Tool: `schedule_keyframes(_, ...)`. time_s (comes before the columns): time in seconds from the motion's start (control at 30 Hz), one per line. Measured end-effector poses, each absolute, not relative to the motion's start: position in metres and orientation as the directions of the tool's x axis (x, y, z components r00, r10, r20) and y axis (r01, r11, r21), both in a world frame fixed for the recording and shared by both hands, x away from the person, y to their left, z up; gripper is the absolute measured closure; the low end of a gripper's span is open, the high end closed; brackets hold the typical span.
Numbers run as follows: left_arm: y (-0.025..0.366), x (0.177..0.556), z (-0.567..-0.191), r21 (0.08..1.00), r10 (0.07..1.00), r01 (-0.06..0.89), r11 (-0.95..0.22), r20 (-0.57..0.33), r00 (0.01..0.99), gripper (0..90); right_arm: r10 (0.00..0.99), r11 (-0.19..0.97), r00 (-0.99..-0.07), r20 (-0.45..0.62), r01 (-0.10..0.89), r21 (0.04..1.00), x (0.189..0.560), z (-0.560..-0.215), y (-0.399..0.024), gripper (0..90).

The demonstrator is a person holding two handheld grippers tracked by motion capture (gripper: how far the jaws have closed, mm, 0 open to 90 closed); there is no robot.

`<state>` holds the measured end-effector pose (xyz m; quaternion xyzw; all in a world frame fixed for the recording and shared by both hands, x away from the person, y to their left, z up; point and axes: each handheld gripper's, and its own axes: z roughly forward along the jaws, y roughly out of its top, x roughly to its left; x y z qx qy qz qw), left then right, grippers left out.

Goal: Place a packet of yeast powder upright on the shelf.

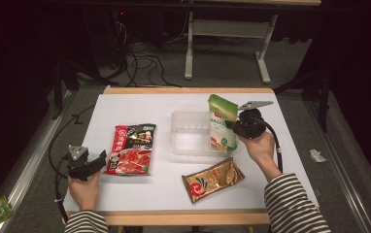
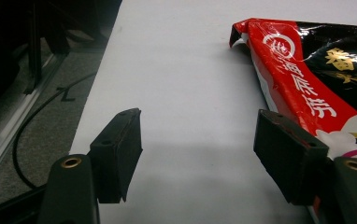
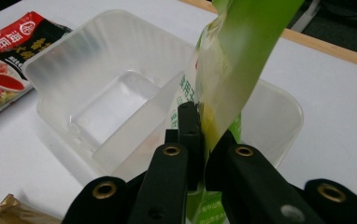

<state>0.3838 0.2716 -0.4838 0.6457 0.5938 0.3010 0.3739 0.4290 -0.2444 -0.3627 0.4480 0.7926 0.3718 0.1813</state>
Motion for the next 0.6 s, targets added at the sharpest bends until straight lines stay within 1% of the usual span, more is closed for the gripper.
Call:
schedule_keyframes(0.5,0.271,0.384,-0.484,0.840,0.992,0.542,-0.015,-0.055,0.112,32.9,0.851,0.311,-0.522,0.052,0.582,0.751,0.420,-0.379,-0.248,89.8)
schedule_keyframes(0.6,0.271,0.384,-0.484,0.840,0.992,0.542,-0.016,-0.054,0.112,32.9,0.852,0.326,-0.523,0.034,0.579,0.747,0.420,-0.381,-0.247,89.9)
